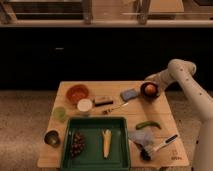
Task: Place apple in table surface
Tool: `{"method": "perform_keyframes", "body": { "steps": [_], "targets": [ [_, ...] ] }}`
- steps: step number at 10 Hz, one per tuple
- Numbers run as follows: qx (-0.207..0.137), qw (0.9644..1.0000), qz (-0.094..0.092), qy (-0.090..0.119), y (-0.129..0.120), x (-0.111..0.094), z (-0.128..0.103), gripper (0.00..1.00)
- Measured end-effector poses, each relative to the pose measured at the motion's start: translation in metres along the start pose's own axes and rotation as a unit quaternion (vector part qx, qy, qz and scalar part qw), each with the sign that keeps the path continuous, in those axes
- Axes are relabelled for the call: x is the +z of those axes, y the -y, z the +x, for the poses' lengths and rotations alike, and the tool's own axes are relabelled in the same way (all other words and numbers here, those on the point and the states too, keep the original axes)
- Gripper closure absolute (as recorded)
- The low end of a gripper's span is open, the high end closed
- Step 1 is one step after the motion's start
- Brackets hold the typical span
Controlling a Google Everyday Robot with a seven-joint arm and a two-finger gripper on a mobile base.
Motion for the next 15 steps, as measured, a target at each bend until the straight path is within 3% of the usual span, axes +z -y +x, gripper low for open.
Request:
{"method": "perform_keyframes", "body": {
  "steps": [1,3,5,8,15],
  "targets": [
    [0.002,1.0000,-0.004,-0.001,-0.002,0.002,0.002,0.28],
    [0.006,0.9999,-0.009,-0.001,-0.005,0.006,0.004,0.43],
    [0.009,0.9999,-0.014,0.000,-0.006,0.009,0.006,0.49],
    [0.013,0.9997,-0.023,0.002,-0.009,0.013,0.008,0.40],
    [0.019,0.9989,-0.043,0.003,-0.014,0.022,0.012,0.40]
  ]
}}
